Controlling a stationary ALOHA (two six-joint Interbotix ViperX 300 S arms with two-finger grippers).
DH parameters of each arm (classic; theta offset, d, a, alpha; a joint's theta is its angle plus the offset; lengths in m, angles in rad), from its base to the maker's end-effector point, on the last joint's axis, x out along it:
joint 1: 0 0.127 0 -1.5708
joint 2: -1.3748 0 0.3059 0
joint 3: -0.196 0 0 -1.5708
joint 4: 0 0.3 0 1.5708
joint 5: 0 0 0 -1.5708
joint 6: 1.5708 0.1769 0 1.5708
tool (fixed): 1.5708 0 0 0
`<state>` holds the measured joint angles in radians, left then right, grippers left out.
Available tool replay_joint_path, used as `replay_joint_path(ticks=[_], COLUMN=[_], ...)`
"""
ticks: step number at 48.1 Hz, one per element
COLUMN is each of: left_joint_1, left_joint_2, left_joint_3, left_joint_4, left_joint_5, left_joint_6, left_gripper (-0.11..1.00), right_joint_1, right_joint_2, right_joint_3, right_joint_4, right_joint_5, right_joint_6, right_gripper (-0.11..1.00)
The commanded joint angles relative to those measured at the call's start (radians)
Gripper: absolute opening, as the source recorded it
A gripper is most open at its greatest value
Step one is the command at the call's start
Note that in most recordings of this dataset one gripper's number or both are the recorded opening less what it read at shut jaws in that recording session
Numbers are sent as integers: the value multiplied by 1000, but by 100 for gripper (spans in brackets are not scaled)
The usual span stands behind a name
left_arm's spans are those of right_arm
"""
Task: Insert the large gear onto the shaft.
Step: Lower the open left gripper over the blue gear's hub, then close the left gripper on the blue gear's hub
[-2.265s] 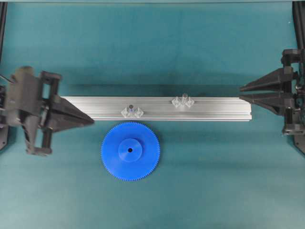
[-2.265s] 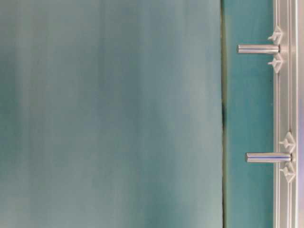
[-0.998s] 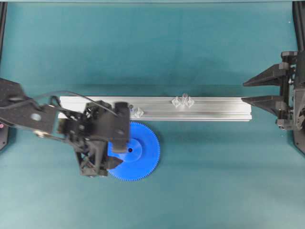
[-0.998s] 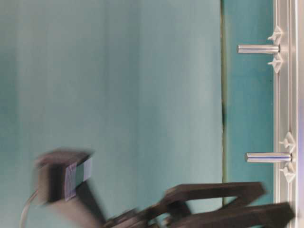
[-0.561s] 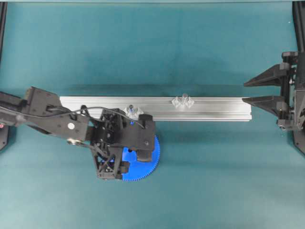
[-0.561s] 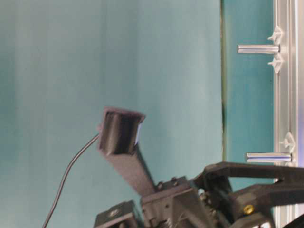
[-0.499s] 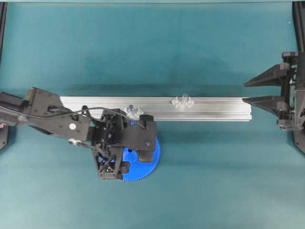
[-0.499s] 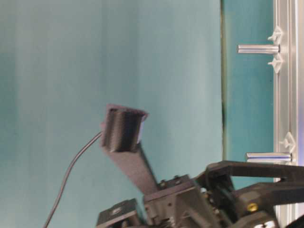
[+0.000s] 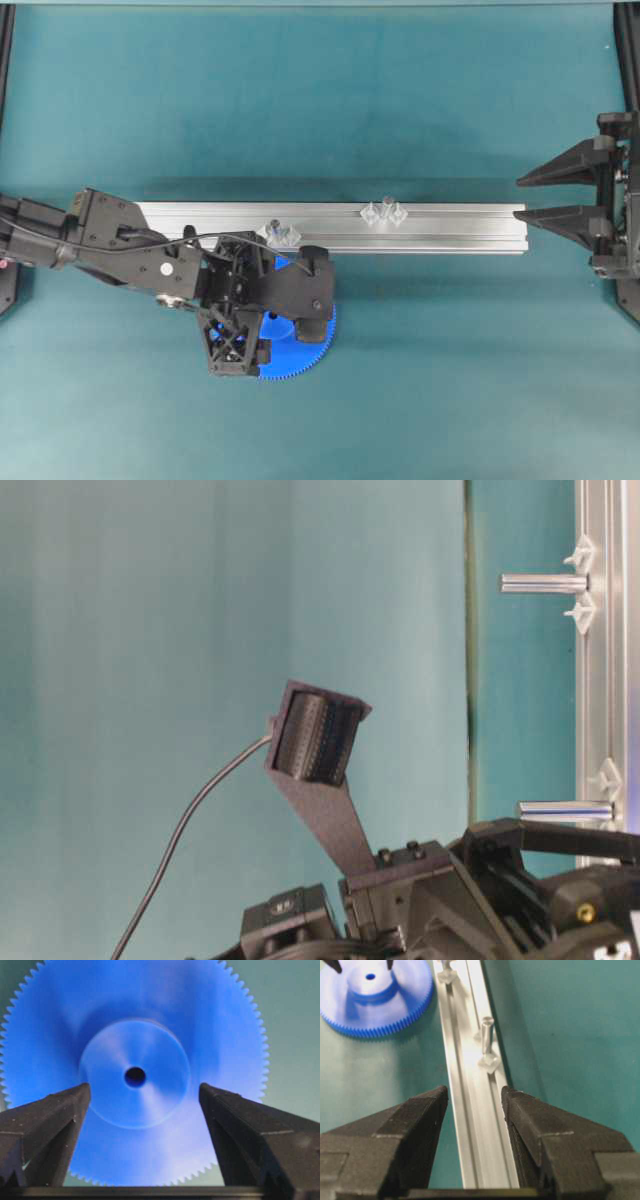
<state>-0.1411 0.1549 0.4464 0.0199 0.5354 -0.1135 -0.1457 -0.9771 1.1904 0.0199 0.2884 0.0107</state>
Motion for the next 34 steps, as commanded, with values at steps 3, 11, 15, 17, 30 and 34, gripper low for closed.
replay_joint_path(ticks=[3, 11, 15, 17, 30, 34], left_joint_1=[21, 38, 38, 37, 14, 9], left_joint_2=[-12, -6, 3, 8, 25, 29], left_joint_3=[-25, -28, -31, -35, -69, -75], left_joint_4=[8, 8, 8, 8, 8, 8], left_joint_5=[6, 6, 6, 8, 17, 21], left_joint_6=[0, 3, 9, 11, 12, 8], left_gripper=[91, 91, 91, 91, 91, 91], right_joint_1=[11, 12, 12, 12, 12, 12], right_joint_2=[-2, -8, -11, -11, -12, -12], right_joint_3=[-6, -2, 2, 2, 5, 6], right_joint_4=[3, 5, 3, 5, 3, 6], right_joint_5=[-5, -5, -5, -5, -5, -5], right_joint_6=[8, 8, 8, 9, 9, 11], right_gripper=[56, 56, 56, 56, 56, 56])
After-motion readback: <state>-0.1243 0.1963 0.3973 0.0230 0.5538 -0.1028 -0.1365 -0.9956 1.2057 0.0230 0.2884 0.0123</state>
